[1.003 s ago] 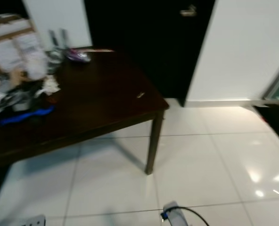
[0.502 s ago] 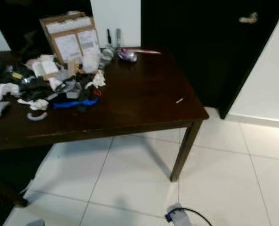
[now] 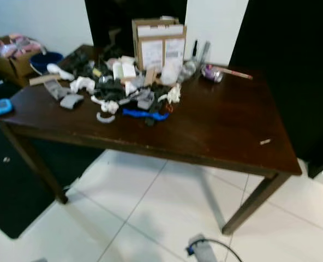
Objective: Picking trash to rubbish bin
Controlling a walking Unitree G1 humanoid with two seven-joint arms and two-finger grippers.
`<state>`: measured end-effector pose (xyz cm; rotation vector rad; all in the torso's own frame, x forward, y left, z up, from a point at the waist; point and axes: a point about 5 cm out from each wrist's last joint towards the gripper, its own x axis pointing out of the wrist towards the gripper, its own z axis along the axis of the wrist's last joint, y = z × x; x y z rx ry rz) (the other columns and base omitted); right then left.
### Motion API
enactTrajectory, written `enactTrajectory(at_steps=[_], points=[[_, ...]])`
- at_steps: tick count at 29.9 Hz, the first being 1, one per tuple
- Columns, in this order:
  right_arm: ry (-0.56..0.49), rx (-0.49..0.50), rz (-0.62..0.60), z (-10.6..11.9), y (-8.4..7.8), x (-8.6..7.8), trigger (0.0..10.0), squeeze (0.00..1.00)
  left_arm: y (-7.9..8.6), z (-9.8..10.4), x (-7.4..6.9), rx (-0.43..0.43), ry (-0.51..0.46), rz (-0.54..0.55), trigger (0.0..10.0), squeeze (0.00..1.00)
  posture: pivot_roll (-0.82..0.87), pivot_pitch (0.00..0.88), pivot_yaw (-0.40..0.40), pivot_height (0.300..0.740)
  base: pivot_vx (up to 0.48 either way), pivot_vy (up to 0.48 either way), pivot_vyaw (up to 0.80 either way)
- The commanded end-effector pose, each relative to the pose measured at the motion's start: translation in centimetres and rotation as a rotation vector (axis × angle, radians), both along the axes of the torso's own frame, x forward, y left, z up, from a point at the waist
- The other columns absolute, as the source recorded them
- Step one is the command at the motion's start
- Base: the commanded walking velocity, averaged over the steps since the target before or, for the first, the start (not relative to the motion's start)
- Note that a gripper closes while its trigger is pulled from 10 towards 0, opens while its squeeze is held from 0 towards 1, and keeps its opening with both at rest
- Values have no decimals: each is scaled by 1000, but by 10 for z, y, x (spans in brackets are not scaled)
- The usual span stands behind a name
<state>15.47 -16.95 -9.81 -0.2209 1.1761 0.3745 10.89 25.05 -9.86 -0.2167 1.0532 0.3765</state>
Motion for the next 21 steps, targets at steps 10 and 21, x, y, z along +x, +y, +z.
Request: enactTrajectory(at_steps=[10,21], points=[[30,-52,-17,-5,-6,-14,10000,0,-2,-3,-8,-5,31,21,10000,0,171,91,-55,740,0,0,686],[40,-69,-26,-6,-15,-20,10000,0,-2,-3,-11,-22,28,17,10000,0,168,91,-52,740,0,0,0]])
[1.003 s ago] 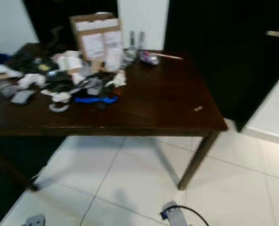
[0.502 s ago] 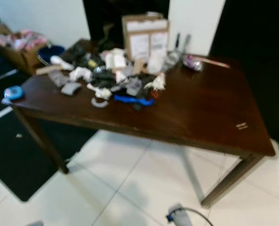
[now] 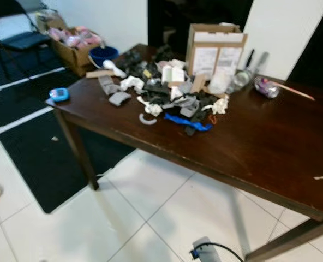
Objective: Picking trash to rubbish bin
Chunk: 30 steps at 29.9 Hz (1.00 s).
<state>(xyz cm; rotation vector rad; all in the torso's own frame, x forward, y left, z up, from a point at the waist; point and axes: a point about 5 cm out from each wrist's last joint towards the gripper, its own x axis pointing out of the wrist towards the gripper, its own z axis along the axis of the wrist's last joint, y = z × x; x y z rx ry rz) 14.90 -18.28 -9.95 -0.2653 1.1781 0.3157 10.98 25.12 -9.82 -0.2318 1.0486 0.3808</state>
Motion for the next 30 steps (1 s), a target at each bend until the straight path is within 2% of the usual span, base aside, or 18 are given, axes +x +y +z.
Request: enactTrajectory(at_steps=[1,16,30], points=[[52,-5,-6,-4,-4,-14,10000,0,-2,-4,-12,-13,34,5,10000,0,169,92,-53,740,244,0,0],[34,-5,5,0,-1,0,10000,0,-1,-4,-14,-5,41,3,10000,0,180,92,-50,740,258,0,0],[49,-3,6,-4,4,-8,10000,0,-1,-4,-12,-2,40,-9,10000,0,172,96,-46,740,322,0,0]])
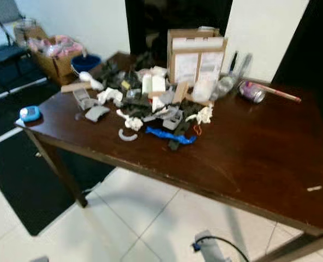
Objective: Picking trash to rubbish bin
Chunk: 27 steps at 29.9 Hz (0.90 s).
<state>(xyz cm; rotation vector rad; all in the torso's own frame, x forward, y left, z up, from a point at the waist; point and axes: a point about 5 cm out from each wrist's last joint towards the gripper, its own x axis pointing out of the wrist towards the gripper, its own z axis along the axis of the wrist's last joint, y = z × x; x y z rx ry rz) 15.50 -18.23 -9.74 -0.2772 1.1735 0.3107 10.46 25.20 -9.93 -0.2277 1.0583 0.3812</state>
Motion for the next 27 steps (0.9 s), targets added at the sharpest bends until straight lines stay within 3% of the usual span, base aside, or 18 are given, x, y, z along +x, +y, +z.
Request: enactTrajectory(at_steps=[1,14,27], points=[[57,7,2,-6,4,-14,10000,0,-2,-2,-7,-4,29,-8,10000,0,172,96,-46,740,375,0,0],[70,-7,5,-7,-1,-18,10000,0,-5,-4,-9,-12,36,-3,10000,0,173,100,-52,740,381,0,0],[139,-45,57,-9,-6,-26,10000,0,-1,-4,-11,-19,30,41,10000,0,176,102,-53,740,43,0,-781]])
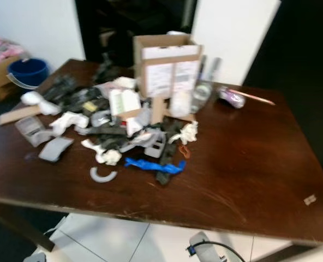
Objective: Picking trash to rubbish bin
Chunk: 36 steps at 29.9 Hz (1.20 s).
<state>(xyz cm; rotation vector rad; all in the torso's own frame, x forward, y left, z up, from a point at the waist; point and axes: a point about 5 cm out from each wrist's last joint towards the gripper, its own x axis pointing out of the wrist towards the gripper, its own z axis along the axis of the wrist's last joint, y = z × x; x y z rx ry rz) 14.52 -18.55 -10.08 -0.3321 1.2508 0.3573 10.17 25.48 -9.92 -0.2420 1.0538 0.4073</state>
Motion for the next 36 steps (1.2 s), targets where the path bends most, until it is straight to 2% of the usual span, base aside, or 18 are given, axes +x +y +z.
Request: enactTrajectory(at_steps=[1,8,13,15,16,17,21,29,30,32,33,34,35,36], points=[[65,-14,-2,-5,-3,-16,10000,0,-5,-4,-8,-21,32,13,10000,0,176,103,-54,740,0,0,-781],[92,-4,1,-6,-2,-19,10000,0,-4,-4,-11,-18,38,29,10000,0,178,103,-59,740,0,0,-779],[83,-2,-13,-6,-2,-18,10000,0,3,-4,-18,12,42,83,10000,0,180,104,-62,740,0,0,0],[83,0,-11,-6,1,-18,10000,0,12,-2,-24,53,52,129,10000,0,187,108,-66,740,0,0,0],[88,-1,0,-7,4,-20,10000,0,21,-1,-32,83,62,188,10000,0,203,111,-73,740,0,0,0],[88,-1,0,-7,4,-20,10000,0,21,-1,-32,83,62,188,10000,0,203,111,-73,740,0,0,0],[99,-4,34,-9,10,-24,10000,0,37,2,-58,141,101,365,10000,0,219,114,-79,740,0,0,0],[99,-6,43,-9,11,-23,10000,0,40,2,-68,153,117,434,10000,0,229,113,-87,740,0,0,0],[103,-23,65,-8,8,-22,10000,0,46,3,-83,180,127,531,10000,0,258,114,-105,740,0,0,0],[103,-23,65,-8,8,-22,10000,0,46,3,-83,180,127,531,10000,0,258,114,-105,740,0,0,0],[111,-64,116,-6,-3,-18,10000,0,74,17,-119,297,116,787,10000,0,292,117,-125,740,0,0,0],[114,-77,130,-5,-6,-17,10000,0,84,24,-130,341,103,871,10000,0,299,118,-129,740,0,0,0],[114,-77,130,-5,-6,-17,10000,0,84,24,-130,341,103,871,10000,0,299,118,-129,740,0,0,0],[113,-89,139,-4,-10,-15,10000,0,99,34,-140,402,73,942,10000,0,307,118,-134,740,0,0,0]])
